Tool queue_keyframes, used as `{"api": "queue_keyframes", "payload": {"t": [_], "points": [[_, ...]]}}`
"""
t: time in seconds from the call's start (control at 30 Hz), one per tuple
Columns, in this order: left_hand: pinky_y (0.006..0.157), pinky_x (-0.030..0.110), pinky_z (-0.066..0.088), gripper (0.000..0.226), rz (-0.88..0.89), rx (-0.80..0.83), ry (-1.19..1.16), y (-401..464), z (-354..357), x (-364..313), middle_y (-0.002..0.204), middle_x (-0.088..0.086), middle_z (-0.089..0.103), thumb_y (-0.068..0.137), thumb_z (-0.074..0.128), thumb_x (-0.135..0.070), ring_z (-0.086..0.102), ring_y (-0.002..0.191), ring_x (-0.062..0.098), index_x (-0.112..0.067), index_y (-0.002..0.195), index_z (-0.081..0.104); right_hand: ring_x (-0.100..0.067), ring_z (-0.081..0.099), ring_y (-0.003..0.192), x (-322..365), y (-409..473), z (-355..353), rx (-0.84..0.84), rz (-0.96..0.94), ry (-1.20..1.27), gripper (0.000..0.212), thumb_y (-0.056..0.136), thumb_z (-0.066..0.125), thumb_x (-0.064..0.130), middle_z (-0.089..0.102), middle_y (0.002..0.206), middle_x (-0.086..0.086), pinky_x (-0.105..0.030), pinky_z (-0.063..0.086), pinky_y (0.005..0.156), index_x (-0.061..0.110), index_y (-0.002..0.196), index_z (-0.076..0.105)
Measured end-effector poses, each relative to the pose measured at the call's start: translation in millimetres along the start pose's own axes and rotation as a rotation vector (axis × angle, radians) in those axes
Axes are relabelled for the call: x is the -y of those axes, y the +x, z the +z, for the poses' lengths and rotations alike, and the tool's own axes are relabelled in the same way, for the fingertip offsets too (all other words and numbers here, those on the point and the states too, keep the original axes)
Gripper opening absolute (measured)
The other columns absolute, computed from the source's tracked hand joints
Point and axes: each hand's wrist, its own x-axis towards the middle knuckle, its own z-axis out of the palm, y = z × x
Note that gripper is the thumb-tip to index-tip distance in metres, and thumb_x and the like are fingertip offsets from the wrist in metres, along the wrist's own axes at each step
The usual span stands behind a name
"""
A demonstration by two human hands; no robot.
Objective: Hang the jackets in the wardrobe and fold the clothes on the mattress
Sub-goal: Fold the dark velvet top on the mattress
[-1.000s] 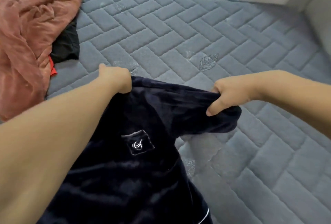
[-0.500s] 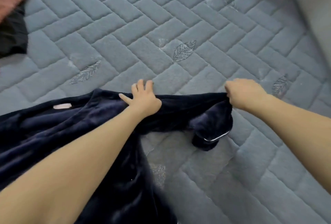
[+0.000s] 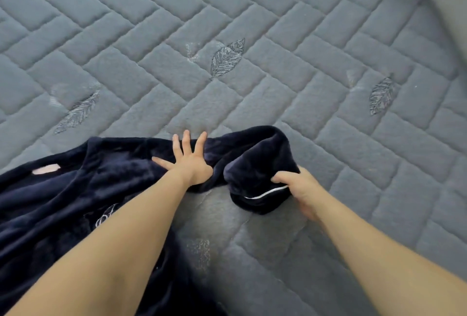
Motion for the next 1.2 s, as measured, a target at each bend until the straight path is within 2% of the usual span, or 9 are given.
{"api": "queue_keyframes", "payload": {"t": [0.17,0.3,0.43,0.5,0.6,0.77,0.9,1.03,1.2], "points": [[0.104,0.079,-0.007,0.084,0.061,0.047,-0.082,-5,-19,9,0.162,-0.009,-0.016,0.08,0.045,-0.023,-0.023,0.148,0.022,-0.049,0.149,0.005,-0.026,0.057,0.055,52,1,-78,-0.16,0.102,-0.209,0.016,0.072,0.062,0.005,0.058,0.067,-0.015,-0.028,0.048,0.057,0.002,0.087,0.059],[0.112,0.07,0.005,0.038,0.043,-0.109,0.149,-11,-47,34,0.141,0.008,0.038,0.085,0.042,-0.026,0.027,0.137,0.03,-0.018,0.122,0.045,-0.03,0.062,0.097,68,13,-128,-0.505,0.052,-0.234,0.074,0.067,0.086,0.023,0.059,0.109,-0.008,-0.038,0.051,0.081,0.005,0.128,0.047],[0.092,0.048,0.039,0.009,0.102,-0.596,0.251,-6,-67,52,0.098,0.023,0.065,0.082,0.042,-0.01,0.059,0.095,0.039,-0.009,0.09,0.045,-0.032,0.052,0.118,36,23,-93,-0.53,0.004,-0.097,0.075,0.081,0.071,0.012,0.05,0.135,-0.011,-0.044,0.048,0.099,0.014,0.144,0.031],[0.085,0.051,0.04,0.017,0.126,-0.827,0.232,6,-89,47,0.092,0.026,0.059,0.076,0.041,-0.003,0.054,0.088,0.04,-0.004,0.092,0.047,-0.037,0.051,0.119,15,32,-72,-0.584,0.087,-0.179,0.065,0.082,0.065,0.013,0.047,0.138,-0.015,-0.046,0.047,0.099,0.008,0.14,0.035],[0.105,0.073,0.02,0.036,0.063,-0.838,0.298,11,-97,31,0.116,0.024,0.044,0.075,0.044,-0.001,0.04,0.109,0.038,-0.004,0.111,0.042,-0.041,0.047,0.123,8,39,-62,-0.699,0.17,-0.348,0.049,0.085,0.053,0.011,0.041,0.143,-0.019,-0.042,0.042,0.103,-0.001,0.132,0.047],[0.1,0.08,-0.008,0.067,0.18,-0.401,0.176,-9,-19,-2,0.163,0.004,0.005,0.091,0.035,-0.059,-0.001,0.149,0.027,-0.034,0.152,0.019,-0.043,0.048,0.126,41,36,-107,-0.95,-0.017,-0.344,0.041,0.086,0.048,0.001,0.051,0.135,-0.026,-0.047,0.039,0.102,-0.003,0.127,0.051],[0.096,0.08,-0.018,0.097,0.012,-0.035,0.016,-1,6,6,0.153,-0.012,-0.042,0.069,0.019,-0.097,-0.043,0.138,0.021,-0.054,0.145,-0.024,-0.042,0.042,0.128,45,35,-102,-1.115,-0.11,-0.511,0.063,0.076,0.031,0.022,0.037,0.147,-0.019,-0.054,0.031,0.109,0.01,0.137,0.042],[0.095,0.079,-0.02,0.114,0.025,0.044,-0.007,2,1,5,0.148,-0.013,-0.047,0.054,0.024,-0.105,-0.049,0.134,0.02,-0.055,0.141,-0.028,-0.037,0.02,0.145,19,32,-30,-0.743,-0.623,-1.021,0.077,0.08,0.047,0.029,0.019,0.158,-0.02,-0.052,-0.002,0.118,0.008,0.151,0.028],[0.095,0.08,-0.021,0.118,0.036,0.019,0.007,4,4,5,0.148,-0.012,-0.048,0.051,0.025,-0.106,-0.052,0.131,0.02,-0.054,0.142,-0.03,-0.025,-0.032,0.144,-31,44,14,-0.202,-0.422,-1.343,0.076,0.087,-0.004,0.066,-0.036,0.156,-0.002,-0.058,-0.016,0.115,0.031,0.152,-0.022]]}}
